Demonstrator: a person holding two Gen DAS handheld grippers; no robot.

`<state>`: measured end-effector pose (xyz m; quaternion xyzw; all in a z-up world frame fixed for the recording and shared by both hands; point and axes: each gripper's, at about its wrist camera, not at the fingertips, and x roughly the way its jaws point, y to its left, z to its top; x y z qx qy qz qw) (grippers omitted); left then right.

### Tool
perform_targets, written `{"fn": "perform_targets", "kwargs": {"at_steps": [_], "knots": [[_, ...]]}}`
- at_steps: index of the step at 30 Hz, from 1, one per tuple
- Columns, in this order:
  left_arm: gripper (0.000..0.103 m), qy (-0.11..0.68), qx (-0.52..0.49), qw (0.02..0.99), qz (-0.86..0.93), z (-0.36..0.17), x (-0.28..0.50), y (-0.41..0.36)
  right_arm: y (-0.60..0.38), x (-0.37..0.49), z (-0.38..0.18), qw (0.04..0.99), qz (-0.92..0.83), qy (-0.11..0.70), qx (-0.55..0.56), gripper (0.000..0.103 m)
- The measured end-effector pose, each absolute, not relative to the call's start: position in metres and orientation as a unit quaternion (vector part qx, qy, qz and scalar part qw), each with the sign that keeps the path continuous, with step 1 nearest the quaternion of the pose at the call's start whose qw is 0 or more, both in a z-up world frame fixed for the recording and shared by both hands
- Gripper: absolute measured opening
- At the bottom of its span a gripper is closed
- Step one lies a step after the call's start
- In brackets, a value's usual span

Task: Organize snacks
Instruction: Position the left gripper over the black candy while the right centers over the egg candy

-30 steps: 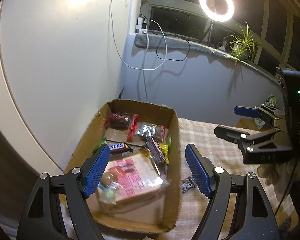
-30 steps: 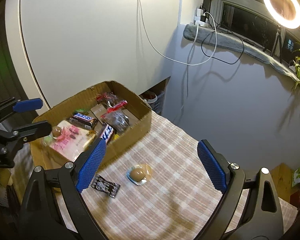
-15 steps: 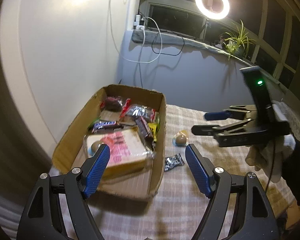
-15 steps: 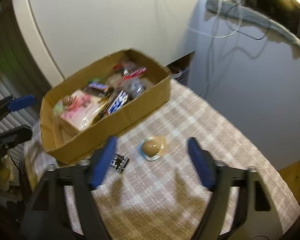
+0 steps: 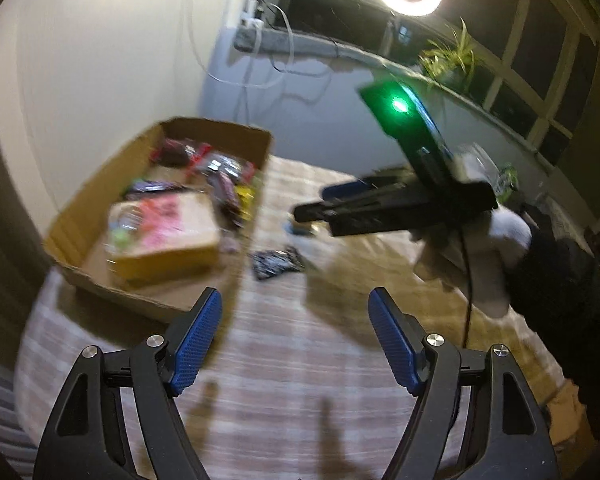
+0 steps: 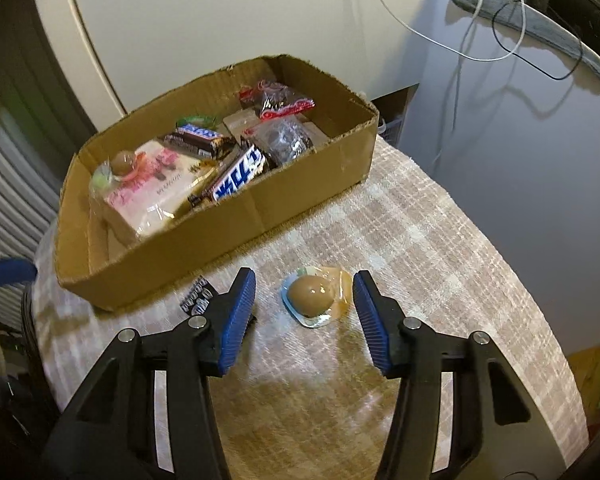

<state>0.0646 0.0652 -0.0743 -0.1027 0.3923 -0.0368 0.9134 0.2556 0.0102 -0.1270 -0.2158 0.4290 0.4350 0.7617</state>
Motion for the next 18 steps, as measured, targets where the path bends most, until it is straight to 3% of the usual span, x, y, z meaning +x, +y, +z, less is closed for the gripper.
{"fn": "perform_targets", "kwargs": {"at_steps": [14, 18], "knots": [[0.056, 0.423, -0.101, 0.9, 0.03, -0.118, 0.115, 0.027, 0.006, 0.269, -0.154, 0.727, 0.503, 0.385, -0.264, 0.054], [0.055, 0.431, -0.091, 0.897, 0.041, -0.127, 0.124, 0.019, 0.008, 0.273, -0.159, 0.723, 0.515, 0.377, -0.265, 0.054]]}}
